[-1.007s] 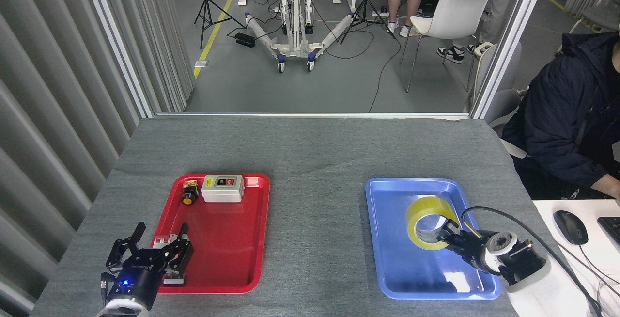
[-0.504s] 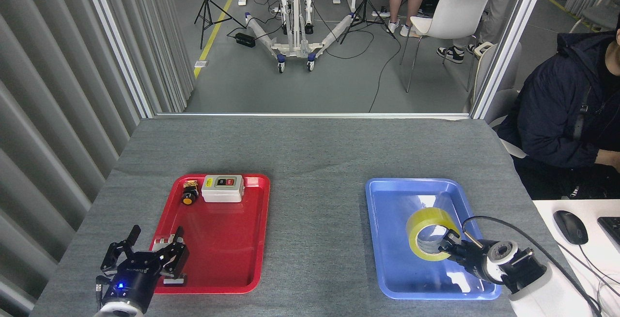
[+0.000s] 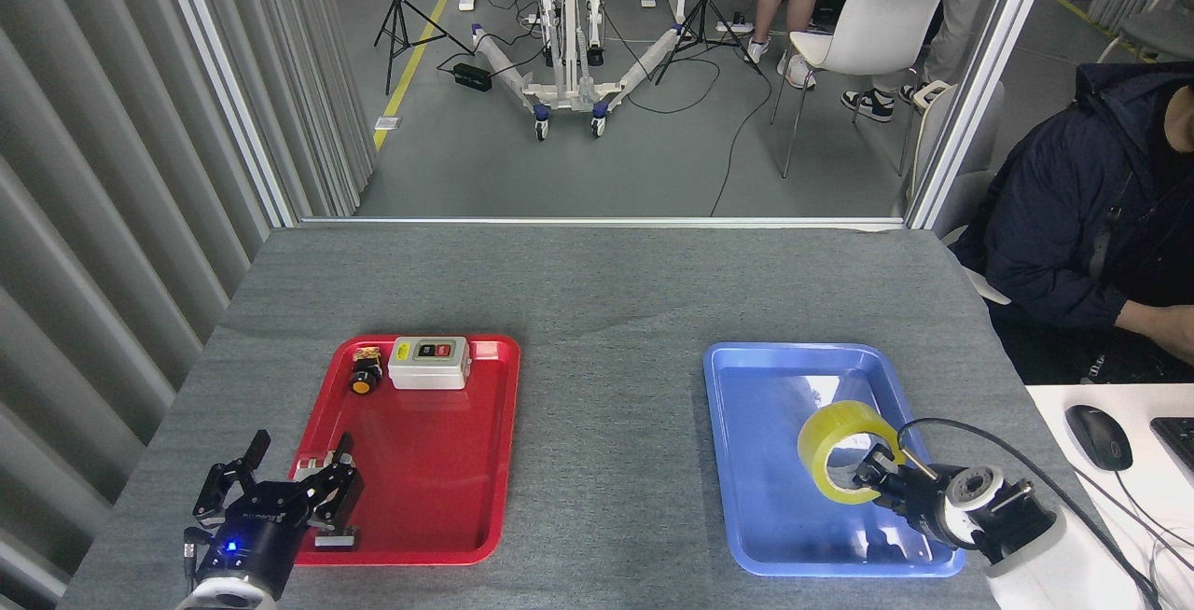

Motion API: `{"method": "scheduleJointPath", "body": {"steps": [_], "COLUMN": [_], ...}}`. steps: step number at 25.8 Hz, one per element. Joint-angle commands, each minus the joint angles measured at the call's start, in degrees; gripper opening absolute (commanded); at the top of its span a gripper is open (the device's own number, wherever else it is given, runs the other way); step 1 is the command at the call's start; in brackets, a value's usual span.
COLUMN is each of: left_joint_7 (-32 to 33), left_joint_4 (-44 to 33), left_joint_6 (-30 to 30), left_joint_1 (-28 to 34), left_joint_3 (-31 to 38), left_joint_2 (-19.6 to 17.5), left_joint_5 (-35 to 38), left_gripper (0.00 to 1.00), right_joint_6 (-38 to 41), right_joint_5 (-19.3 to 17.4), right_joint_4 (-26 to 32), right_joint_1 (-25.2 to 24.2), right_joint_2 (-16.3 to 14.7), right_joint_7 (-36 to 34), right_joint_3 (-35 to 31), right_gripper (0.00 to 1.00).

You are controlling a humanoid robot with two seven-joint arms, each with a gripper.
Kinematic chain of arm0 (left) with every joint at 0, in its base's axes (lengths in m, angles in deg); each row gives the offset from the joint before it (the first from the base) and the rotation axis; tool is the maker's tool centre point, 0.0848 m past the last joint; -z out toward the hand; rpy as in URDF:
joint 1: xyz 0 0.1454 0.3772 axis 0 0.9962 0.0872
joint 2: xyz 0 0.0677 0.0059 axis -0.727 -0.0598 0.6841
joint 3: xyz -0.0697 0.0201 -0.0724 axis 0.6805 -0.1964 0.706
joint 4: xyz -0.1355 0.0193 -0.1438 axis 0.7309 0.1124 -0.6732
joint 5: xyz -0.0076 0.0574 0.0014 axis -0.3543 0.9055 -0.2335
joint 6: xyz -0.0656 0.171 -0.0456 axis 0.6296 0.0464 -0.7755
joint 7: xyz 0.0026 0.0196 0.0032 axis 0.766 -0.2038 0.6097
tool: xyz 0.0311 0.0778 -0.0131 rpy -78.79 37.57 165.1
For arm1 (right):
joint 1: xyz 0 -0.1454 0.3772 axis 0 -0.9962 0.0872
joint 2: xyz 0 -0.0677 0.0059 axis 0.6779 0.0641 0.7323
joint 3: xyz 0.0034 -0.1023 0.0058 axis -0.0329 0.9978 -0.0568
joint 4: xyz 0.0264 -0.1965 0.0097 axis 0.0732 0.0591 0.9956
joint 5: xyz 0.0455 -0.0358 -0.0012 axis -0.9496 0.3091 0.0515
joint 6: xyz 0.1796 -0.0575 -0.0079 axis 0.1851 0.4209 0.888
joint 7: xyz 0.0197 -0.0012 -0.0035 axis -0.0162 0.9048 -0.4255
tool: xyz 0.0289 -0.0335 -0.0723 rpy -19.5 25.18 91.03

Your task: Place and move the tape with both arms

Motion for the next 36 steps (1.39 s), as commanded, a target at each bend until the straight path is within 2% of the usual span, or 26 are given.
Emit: {"method": "scheduleJointPath", "body": {"steps": [1,4,14,17,21,23,26,27,29,32,36], "left_joint_7": [0.0,0.0,0.0,0.0,0.0,0.0,0.0,0.0,0.0,0.0,0.0], "left_joint_4": [0.1,0.7,2.5,2.6,3.4,3.6,3.6,3.6,3.6,3.5,3.5], "left_joint_6": [0.0,0.0,0.1,0.1,0.1,0.1,0.1,0.1,0.0,0.0,0.0], "left_joint_1": [-0.2,-0.3,-1.7,-2.1,-2.6,-2.7,-2.7,-2.7,-2.7,-2.8,-2.7], "left_joint_3": [0.0,-0.1,-0.1,-0.2,-0.2,-0.2,-0.2,-0.2,-0.2,-0.2,-0.2], "left_joint_2": [0.0,0.1,0.2,0.2,0.2,0.1,0.1,0.1,0.1,0.1,0.0], "left_joint_5": [0.0,0.0,0.0,0.0,0.0,0.0,0.0,0.0,0.0,0.0,0.0], "left_gripper": [1.0,1.0,1.0,1.0,1.0,1.0,1.0,1.0,1.0,1.0,1.0], "right_joint_6": [0.8,1.8,2.7,7.3,15.4,16.5,18.4,18.7,20.1,27.4,35.6], "right_joint_5": [0.0,0.0,0.1,1.6,12.5,18.3,31.4,36.0,42.7,49.7,54.6], "right_joint_4": [0.0,0.0,0.0,0.2,0.1,0.1,0.0,0.0,0.1,0.9,1.0], "right_joint_1": [0.1,0.2,0.2,0.1,-0.4,-0.9,-3.6,-4.2,-6.1,-9.3,-10.2], "right_joint_2": [0.2,0.2,0.2,0.3,0.7,1.9,5.1,6.2,8.9,13.7,17.1], "right_joint_7": [-0.1,-1.6,-1.9,-3.4,-9.8,-15.3,-23.4,-25.3,-27.9,-29.8,-34.1], "right_joint_3": [-0.2,-0.3,-0.2,-0.2,-0.3,-0.1,-0.5,-1.4,-5.8,-13.6,-18.4], "right_gripper": [0.5,0.56,0.57,0.58,0.64,0.72,0.88,0.92,0.95,0.96,0.97]}}
